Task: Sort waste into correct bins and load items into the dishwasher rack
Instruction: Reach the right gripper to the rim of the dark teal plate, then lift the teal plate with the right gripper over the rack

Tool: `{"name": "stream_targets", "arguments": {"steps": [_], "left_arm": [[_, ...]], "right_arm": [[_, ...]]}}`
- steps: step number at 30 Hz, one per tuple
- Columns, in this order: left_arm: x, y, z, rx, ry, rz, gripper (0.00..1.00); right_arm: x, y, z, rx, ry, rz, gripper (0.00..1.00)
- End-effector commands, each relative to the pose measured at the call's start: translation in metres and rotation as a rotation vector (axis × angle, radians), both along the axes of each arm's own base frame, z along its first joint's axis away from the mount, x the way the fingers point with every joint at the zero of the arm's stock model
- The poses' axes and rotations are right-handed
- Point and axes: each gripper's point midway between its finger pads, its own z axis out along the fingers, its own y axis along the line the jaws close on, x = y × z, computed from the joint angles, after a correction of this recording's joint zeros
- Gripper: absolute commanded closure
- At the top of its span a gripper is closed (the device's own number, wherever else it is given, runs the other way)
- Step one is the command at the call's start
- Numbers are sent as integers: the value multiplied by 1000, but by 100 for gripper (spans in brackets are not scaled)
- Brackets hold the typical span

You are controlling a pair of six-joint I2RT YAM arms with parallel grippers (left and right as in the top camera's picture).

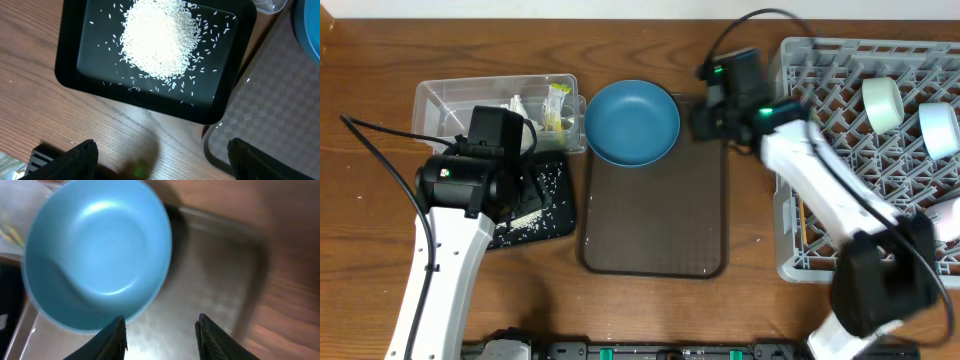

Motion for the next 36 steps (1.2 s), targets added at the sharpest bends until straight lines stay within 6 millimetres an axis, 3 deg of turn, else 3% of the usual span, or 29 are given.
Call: {"name": "stream_targets", "arguments": {"steps": [1,7,9,12,15,19,23,29,33,36], "left_arm": [[0,5,0,19,-1,20,14],[0,5,0,19,-1,20,14],[0,5,0,19,-1,20,14],[0,5,0,19,0,19,14],[0,5,0,19,-1,20,14],[0,5,0,19,-1,20,14],[0,5,0,19,-1,20,14],[0,5,0,19,-1,19,14],[0,5,0,19,-1,20,14],[0,5,0,19,-1,19,14]], "right_arm": [[3,12,-35,3,62,-76,56],[3,28,-81,31,143,-147,60],[1,27,-90,21,163,-159,76],[1,24,-89,14,163,-164,87],[6,18,-74,21,137,-173,97],[14,-5,-36,-22,46,-174,99],[18,-46,15,-151,-86,-202,99],[9,-130,110,-485,-336,-340,99],[-13,-206,176,-816,-475,-633,99],[-33,-251,210,-1037,-509,-846,99]]}}
